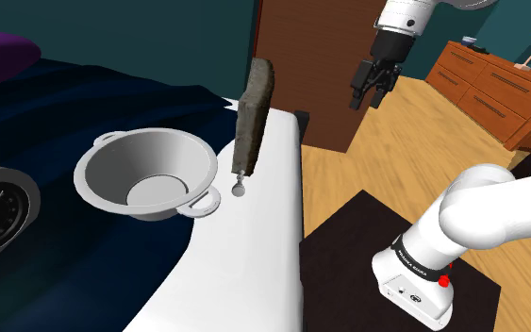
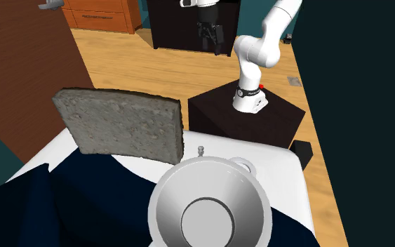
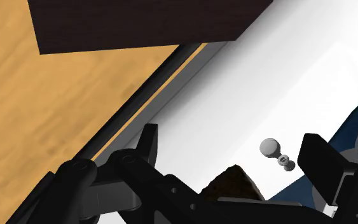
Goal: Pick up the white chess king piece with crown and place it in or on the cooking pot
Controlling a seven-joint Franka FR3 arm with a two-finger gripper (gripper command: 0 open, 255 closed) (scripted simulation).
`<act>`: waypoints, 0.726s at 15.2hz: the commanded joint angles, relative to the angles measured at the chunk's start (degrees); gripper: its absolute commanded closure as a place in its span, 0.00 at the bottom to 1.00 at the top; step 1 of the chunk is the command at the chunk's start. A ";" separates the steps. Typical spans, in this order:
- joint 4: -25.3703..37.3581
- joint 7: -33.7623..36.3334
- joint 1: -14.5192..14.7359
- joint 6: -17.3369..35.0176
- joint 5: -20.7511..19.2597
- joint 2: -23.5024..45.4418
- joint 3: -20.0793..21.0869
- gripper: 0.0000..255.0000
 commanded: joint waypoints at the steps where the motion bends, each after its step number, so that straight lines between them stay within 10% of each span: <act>1: 0.00 0.00 0.00 0.00 0.00 0.00 0.00 0.00; 11: -7.38 8.02 2.85 21.62 3.06 8.92 10.48 0.00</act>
